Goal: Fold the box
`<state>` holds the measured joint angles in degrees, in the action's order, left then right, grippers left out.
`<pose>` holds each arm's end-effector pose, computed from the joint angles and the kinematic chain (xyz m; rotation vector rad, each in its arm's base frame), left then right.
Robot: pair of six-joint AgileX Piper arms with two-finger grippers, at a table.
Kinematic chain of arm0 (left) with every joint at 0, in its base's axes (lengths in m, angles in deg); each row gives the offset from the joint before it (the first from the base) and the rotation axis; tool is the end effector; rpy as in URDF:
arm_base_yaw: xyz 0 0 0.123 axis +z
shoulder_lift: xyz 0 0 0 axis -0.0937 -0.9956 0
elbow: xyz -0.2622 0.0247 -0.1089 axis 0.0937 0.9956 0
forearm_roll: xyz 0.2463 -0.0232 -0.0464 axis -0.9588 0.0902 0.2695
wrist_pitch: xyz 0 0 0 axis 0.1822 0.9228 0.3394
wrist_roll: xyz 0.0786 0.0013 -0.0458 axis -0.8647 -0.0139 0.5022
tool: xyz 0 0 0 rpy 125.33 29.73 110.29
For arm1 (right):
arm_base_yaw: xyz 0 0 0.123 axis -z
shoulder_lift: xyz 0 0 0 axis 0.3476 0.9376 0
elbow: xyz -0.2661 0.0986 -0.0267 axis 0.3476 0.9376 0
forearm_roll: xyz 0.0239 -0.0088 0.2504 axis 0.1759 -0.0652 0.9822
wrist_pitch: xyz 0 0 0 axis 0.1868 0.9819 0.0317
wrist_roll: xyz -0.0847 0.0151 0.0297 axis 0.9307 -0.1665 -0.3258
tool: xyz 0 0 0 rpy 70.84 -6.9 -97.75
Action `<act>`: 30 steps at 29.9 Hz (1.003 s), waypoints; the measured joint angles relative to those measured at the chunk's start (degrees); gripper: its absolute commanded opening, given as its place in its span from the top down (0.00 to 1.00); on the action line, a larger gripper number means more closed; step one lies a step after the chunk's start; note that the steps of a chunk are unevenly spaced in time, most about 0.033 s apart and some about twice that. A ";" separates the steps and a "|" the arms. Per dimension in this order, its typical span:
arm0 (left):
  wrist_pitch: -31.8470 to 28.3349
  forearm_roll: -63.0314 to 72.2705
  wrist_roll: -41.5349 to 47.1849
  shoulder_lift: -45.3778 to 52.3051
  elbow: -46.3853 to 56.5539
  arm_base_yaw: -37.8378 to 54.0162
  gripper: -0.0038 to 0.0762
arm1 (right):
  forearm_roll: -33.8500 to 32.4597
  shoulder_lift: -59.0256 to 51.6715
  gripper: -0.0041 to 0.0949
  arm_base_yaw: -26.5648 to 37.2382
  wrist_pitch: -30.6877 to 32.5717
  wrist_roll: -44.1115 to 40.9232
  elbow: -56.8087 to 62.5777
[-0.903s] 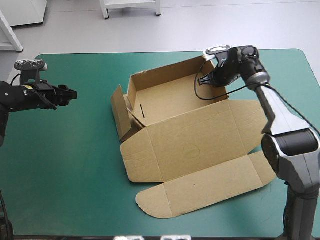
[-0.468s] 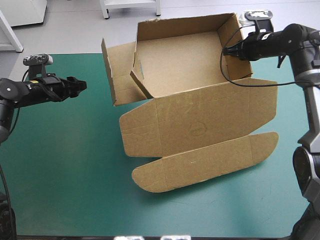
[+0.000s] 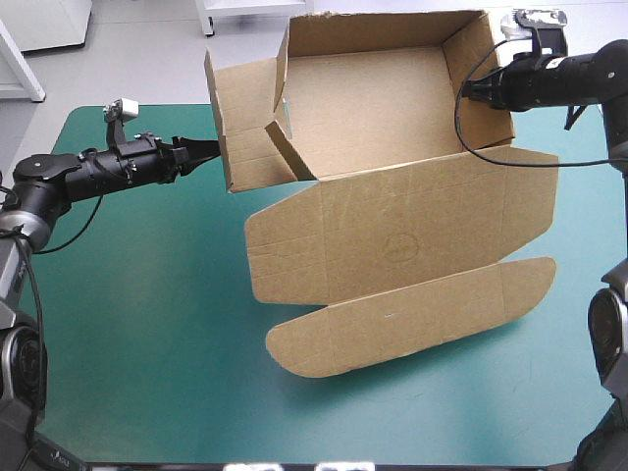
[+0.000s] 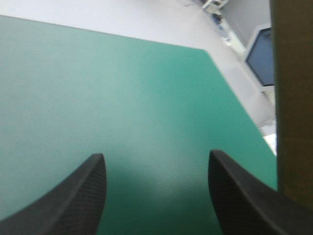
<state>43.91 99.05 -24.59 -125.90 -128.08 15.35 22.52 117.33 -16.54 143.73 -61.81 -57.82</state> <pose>0.3642 -0.0140 0.3372 0.2143 2.0013 -1.0730 0.4002 0.0164 0.4427 -0.2396 2.1760 0.4859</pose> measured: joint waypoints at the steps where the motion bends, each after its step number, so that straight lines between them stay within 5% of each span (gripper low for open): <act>1: 1.96 2.63 -2.14 -0.81 0.00 0.00 0.40 | 0.24 0.00 0.97 0.00 -0.13 0.00 0.00; 4: 6.86 10.31 -7.13 -2.60 0.00 -0.11 0.40 | 0.62 0.10 0.97 0.00 -0.29 0.04 0.00; 11: 8.21 16.56 -10.15 -3.31 0.00 -0.48 0.40 | 0.68 1.80 0.97 0.00 -0.64 0.04 0.00; 30: 9.01 16.87 -2.85 -3.31 -13.10 -12.60 0.39 | 0.87 4.70 0.97 0.00 -1.82 -0.11 0.00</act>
<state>52.92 115.92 -27.44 -129.20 -141.18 2.75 23.39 122.03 -16.54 141.91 -61.92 -57.82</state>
